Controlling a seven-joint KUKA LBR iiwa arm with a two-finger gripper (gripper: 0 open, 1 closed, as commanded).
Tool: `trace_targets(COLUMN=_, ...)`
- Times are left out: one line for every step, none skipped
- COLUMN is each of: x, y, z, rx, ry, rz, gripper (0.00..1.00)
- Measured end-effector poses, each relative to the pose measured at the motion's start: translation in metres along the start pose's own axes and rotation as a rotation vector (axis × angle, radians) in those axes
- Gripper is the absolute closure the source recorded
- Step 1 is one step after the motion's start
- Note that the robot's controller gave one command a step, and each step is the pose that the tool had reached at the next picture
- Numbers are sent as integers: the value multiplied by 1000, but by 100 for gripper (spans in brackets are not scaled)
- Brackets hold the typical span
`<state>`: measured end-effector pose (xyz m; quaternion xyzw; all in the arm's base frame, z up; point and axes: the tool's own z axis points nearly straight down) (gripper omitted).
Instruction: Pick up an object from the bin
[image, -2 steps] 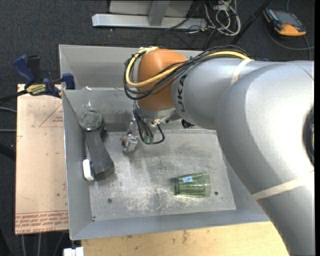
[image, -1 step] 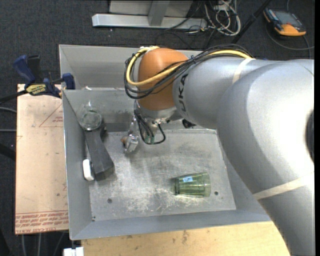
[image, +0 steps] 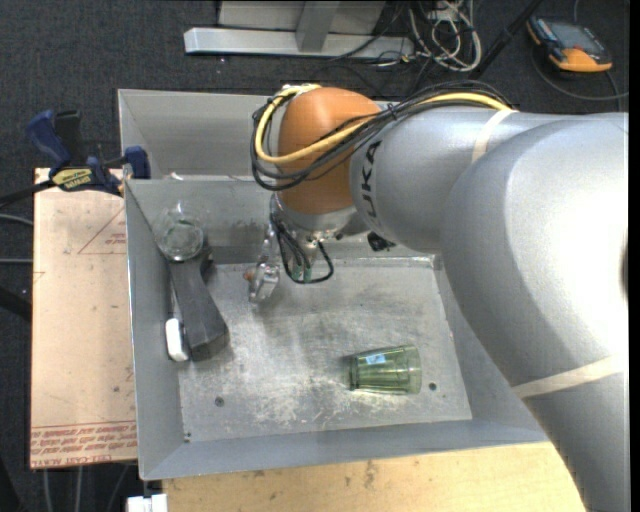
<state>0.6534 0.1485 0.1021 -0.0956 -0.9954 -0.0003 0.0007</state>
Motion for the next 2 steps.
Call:
trace_targets(x=-1, y=0, z=-11, rx=-1, ry=-3, rz=0, gripper=100)
trace_targets(x=0, y=0, z=-24, rx=0, ry=1, rz=0, gripper=100)
